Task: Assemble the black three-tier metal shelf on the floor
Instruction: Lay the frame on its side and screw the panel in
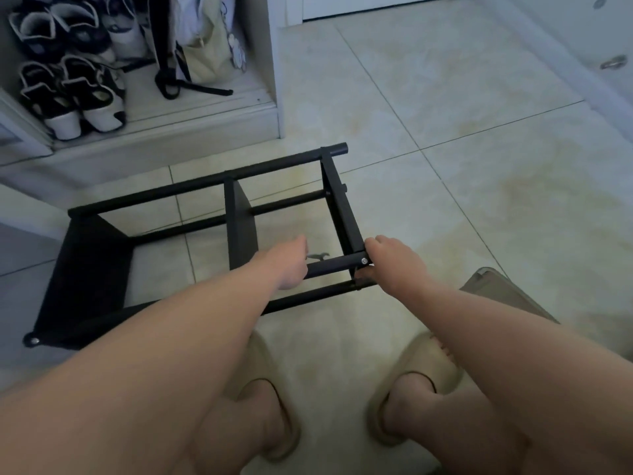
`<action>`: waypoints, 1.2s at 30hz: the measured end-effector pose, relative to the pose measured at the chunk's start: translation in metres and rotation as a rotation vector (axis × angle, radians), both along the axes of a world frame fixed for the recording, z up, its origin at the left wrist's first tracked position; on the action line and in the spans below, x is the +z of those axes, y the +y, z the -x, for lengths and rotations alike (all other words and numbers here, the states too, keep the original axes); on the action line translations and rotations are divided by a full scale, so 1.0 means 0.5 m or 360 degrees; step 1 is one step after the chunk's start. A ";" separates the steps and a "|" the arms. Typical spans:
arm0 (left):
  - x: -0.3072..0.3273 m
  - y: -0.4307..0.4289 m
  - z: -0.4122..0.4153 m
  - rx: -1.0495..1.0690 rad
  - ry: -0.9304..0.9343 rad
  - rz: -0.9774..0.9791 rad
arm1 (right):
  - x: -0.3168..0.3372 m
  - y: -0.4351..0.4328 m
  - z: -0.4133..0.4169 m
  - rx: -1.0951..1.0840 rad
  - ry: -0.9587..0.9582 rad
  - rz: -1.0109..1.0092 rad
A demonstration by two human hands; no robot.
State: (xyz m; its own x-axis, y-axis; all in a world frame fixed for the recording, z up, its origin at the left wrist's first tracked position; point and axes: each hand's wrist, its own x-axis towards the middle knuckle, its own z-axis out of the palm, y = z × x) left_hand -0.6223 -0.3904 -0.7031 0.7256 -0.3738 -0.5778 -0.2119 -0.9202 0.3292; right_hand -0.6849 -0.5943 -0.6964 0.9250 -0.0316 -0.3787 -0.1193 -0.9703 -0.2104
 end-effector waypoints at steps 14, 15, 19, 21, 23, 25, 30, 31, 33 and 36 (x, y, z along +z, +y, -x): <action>-0.099 0.009 -0.082 -0.0144 0.0266 -0.0325 | -0.172 0.026 -0.019 -0.0128 0.0104 -0.0221; -0.099 0.007 -0.084 -0.0158 0.0296 -0.0351 | -0.174 0.024 -0.016 -0.0110 0.0128 -0.0228; -0.071 -0.006 -0.081 -0.0374 0.0380 -0.0494 | -0.151 -0.001 -0.016 0.0095 0.0281 -0.0217; -0.053 -0.009 -0.086 -0.0444 0.0304 -0.0511 | -0.127 -0.020 -0.027 0.0204 0.0274 -0.0157; -0.036 -0.013 -0.098 -0.0397 0.0246 -0.0448 | -0.104 -0.035 -0.044 0.0292 0.0210 -0.0082; -0.029 -0.017 -0.110 -0.0302 0.0221 -0.0295 | -0.091 -0.044 -0.064 0.0437 0.0158 0.0016; -0.075 -0.001 -0.113 0.0089 0.0241 0.0270 | -0.108 -0.041 -0.115 0.0824 0.0178 0.0212; -0.094 0.003 -0.116 0.0157 0.0261 0.0316 | -0.119 -0.040 -0.124 0.0878 0.0181 0.0236; -0.134 0.006 -0.127 0.0245 0.0328 0.0361 | -0.142 -0.036 -0.145 0.0948 0.0182 0.0250; -0.187 0.003 -0.147 0.0337 0.0397 0.0419 | -0.171 -0.037 -0.177 0.1000 0.0177 0.0206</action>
